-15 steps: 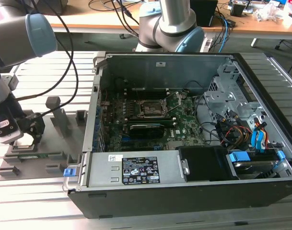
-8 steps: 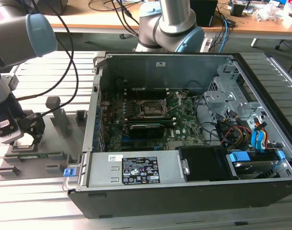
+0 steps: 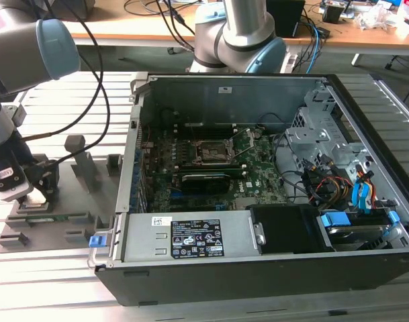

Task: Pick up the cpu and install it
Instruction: 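Pick up the cpu and move it towards the insertion slot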

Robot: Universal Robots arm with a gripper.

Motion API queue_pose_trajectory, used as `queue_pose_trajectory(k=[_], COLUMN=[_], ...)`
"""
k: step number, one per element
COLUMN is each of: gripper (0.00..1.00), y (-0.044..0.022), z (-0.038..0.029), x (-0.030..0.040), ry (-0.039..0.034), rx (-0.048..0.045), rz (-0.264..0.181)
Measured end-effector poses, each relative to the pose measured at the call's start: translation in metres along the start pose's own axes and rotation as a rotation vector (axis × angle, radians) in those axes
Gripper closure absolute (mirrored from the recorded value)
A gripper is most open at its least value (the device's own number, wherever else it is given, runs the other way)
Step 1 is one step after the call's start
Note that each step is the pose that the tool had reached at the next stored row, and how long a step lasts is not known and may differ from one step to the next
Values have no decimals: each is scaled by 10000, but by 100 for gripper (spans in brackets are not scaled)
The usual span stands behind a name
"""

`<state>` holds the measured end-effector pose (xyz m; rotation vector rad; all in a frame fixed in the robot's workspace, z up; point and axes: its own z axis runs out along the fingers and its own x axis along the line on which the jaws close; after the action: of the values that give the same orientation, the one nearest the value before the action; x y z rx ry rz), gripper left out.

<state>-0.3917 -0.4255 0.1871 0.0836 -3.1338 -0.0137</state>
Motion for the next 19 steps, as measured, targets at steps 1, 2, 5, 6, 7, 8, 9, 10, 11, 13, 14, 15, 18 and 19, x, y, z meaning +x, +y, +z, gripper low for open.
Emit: queue_pose_trajectory(k=[1, 2, 5, 6, 7, 8, 9, 10, 11, 13, 14, 15, 18, 19], gripper=[45, 45, 45, 45, 45, 45, 45, 45, 45, 45, 45, 45, 45, 45], y=[0, 0, 0, 0, 0, 0, 0, 0, 0, 0, 0, 0, 1, 1], z=[0, 0, 0, 0, 0, 0, -8, -16, -23, -29, -33, -39, -85, -95], x=[0, 0, -1, -1, -1, -1, -2, -1, -1, -1, -1, -1, 0, -1], ry=[0, 0, 0, 0, 0, -1, -2, 0, -1, -1, 0, -1, 1, 0], rx=[-1, -1, 0, 0, 0, -1, -1, 0, -1, -1, 0, 0, 0, 0], rz=[0, 0, 0, 0, 0, 0, 0, -1, 0, 0, -1, -1, 0, 0])
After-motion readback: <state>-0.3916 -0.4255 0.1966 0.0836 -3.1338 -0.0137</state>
